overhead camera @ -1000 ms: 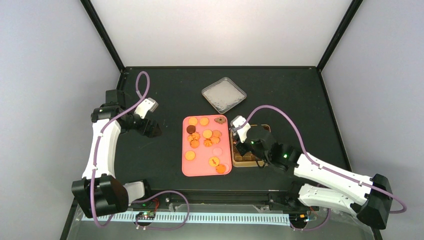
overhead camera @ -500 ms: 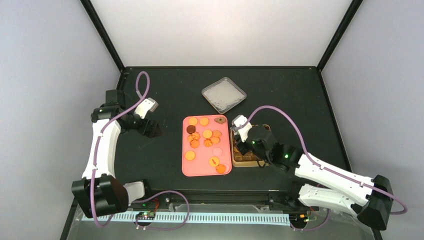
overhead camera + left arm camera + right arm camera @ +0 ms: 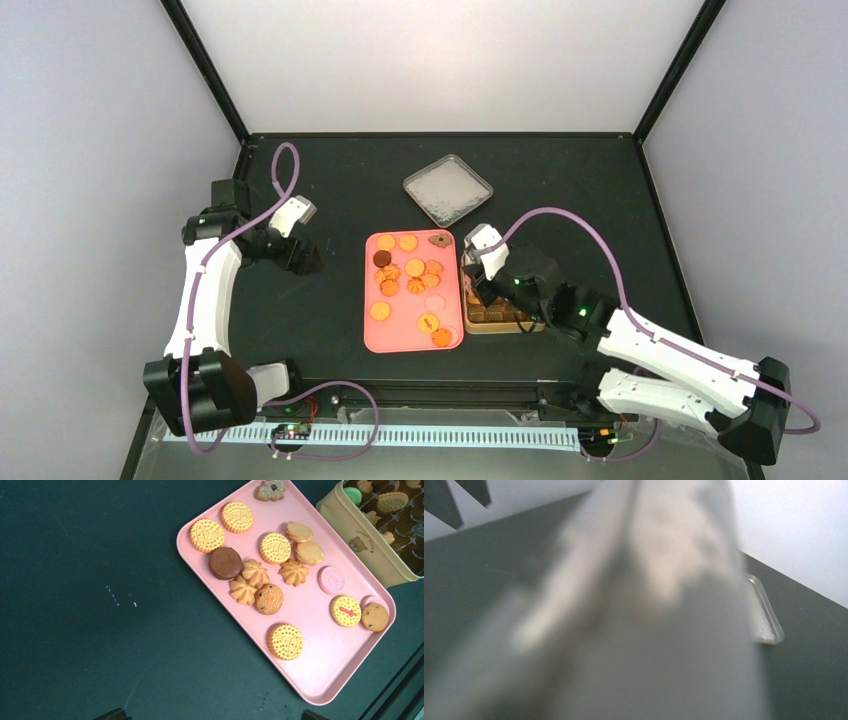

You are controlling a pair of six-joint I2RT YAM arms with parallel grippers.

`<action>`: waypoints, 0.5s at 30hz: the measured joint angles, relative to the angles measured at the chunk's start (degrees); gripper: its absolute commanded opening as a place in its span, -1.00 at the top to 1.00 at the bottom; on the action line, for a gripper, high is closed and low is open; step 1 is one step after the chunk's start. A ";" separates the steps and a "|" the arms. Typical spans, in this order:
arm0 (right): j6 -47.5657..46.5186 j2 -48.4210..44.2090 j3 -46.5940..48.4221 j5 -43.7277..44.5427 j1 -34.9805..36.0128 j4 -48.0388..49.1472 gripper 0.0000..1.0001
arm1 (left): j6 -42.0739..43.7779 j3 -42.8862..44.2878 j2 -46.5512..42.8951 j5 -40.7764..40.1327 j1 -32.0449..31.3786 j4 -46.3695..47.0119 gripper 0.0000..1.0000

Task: Pack the cookies
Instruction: Place the fake cookies in the empty pocket of the box, then pick up the fake cookies from the plate.

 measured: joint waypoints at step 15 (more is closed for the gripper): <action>1.46 16.17 6.95 -9.27 8.13 7.50 0.46 | -0.07 0.00 -0.09 -1.62 0.00 0.02 -0.88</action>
